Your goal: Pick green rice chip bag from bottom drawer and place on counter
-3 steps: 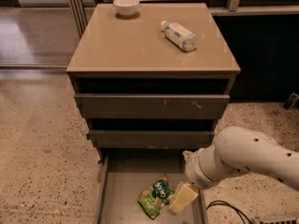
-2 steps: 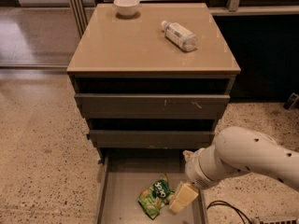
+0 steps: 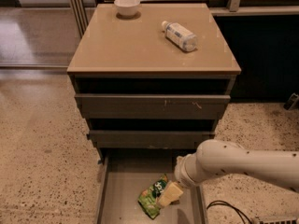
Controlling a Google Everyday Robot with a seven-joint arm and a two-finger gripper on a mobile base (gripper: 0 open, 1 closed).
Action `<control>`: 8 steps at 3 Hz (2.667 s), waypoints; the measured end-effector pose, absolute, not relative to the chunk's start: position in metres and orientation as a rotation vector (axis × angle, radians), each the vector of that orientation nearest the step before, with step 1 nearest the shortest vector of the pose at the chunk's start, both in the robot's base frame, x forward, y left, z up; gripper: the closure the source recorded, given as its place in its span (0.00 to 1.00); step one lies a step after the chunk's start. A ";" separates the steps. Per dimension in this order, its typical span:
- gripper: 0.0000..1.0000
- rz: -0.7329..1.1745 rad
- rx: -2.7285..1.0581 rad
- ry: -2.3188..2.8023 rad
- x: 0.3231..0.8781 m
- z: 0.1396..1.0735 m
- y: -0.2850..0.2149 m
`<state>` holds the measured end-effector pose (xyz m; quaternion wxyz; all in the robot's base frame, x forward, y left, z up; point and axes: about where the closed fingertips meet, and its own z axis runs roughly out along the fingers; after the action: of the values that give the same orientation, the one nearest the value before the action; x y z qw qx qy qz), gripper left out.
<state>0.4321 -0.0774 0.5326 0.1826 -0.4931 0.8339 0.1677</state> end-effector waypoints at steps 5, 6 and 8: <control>0.00 0.681 -1.249 2.503 0.437 0.350 -0.033; 0.00 0.737 -1.216 2.585 0.420 0.283 -0.015; 0.00 0.713 -1.242 2.587 0.418 0.279 -0.013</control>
Offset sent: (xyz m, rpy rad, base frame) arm 0.0199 0.0272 -0.1413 0.1435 0.1508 -0.0670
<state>0.4178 -0.0133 0.2787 0.0920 -0.4183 0.8711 0.2402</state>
